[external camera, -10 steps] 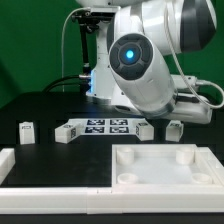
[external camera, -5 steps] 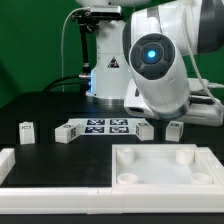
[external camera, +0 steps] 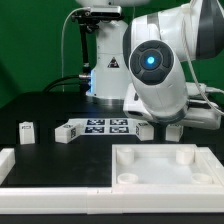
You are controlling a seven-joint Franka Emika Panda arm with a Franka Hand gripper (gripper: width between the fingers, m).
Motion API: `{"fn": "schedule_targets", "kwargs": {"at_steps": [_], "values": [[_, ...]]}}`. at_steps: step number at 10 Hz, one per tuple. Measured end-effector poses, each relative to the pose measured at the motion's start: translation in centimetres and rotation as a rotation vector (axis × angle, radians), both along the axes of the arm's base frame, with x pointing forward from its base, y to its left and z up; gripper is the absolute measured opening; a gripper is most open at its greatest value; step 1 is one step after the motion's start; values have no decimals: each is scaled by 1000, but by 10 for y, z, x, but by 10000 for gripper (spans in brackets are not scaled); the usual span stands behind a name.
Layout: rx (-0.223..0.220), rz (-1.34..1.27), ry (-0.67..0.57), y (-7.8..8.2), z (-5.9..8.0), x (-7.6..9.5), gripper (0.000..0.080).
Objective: Assemble one leg
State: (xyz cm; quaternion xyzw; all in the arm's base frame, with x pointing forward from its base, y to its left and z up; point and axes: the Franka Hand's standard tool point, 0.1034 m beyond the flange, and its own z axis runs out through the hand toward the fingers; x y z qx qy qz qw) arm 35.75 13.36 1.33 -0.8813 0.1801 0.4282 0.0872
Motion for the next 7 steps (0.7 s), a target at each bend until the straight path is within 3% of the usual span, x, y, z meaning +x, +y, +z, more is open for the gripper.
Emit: {"fn": "schedule_targets", "kwargs": {"at_steps": [1, 3, 4, 5, 7], "values": [[0, 0, 0, 0, 0, 0, 649], [0, 0, 1, 0, 0, -1, 389], [0, 1, 1, 0, 0, -1, 389], [1, 2, 1, 0, 0, -1, 287], [1, 2, 1, 0, 0, -1, 287]]}}
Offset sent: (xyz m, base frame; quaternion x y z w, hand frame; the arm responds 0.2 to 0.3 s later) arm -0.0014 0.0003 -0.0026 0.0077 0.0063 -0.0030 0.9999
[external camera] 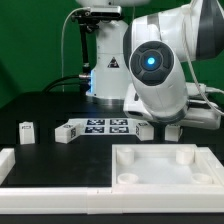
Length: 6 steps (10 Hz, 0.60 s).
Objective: Assemble one leg
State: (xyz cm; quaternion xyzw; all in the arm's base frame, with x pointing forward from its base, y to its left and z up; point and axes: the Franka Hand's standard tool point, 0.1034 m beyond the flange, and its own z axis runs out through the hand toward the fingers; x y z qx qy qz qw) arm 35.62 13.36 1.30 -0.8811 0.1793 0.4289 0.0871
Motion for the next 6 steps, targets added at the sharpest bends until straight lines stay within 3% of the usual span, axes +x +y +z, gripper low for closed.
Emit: {"fn": "schedule_targets", "kwargs": {"at_steps": [4, 6], "values": [[2, 2, 5, 0, 3, 0, 287], [18, 10, 24, -3, 34, 5, 288]]}}
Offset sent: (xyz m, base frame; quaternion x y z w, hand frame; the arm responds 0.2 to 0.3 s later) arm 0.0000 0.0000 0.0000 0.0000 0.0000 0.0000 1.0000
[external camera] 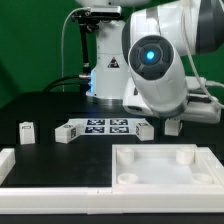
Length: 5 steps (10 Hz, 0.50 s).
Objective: Assemble one leg
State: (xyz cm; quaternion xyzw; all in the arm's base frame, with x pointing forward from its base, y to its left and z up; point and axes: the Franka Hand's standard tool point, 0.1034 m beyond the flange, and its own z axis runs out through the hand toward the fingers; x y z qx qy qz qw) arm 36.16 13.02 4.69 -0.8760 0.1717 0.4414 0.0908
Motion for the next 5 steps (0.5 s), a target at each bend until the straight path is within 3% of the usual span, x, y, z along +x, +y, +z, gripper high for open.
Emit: {"fn": "schedule_targets", "kwargs": {"at_steps": [2, 5], "values": [[21, 3, 4, -5, 33, 14, 288], [20, -6, -22, -10, 34, 21, 288]]}}
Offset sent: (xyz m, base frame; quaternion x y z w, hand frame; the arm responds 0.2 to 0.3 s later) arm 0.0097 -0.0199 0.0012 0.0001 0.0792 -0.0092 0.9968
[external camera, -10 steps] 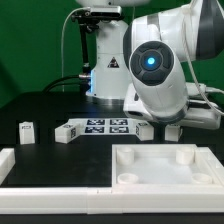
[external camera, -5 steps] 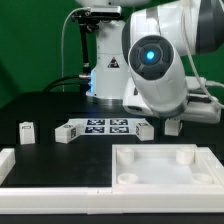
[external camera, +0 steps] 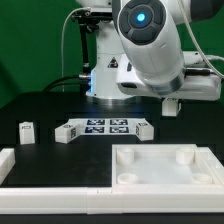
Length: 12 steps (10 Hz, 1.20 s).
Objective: Assemble one leg
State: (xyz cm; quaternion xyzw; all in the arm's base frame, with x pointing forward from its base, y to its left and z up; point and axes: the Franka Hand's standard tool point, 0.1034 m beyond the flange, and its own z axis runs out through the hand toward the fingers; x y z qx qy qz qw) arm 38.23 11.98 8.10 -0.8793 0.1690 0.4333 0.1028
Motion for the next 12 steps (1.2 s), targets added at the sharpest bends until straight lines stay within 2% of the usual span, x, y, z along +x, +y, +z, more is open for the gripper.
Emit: {"fn": "schedule_targets", "kwargs": {"at_steps": [1, 2, 3, 4, 5, 6, 7, 8, 9, 10, 12], "values": [[0, 0, -2, 0, 0, 0, 288], [-35, -14, -113, 2, -5, 12, 288], [-56, 0, -234, 1, -5, 17, 288], [-63, 35, -328, -6, -12, 28, 288], [-84, 79, -386, -11, -11, 39, 288], [-116, 141, -511, -11, -3, 55, 288], [-132, 173, -607, -8, 4, 61, 288], [-130, 213, -655, -10, 10, 66, 288], [-151, 263, -764, -11, 21, 82, 288], [-166, 261, -864, -9, 29, 88, 288], [-174, 252, -980, -7, 25, 84, 288]]}}
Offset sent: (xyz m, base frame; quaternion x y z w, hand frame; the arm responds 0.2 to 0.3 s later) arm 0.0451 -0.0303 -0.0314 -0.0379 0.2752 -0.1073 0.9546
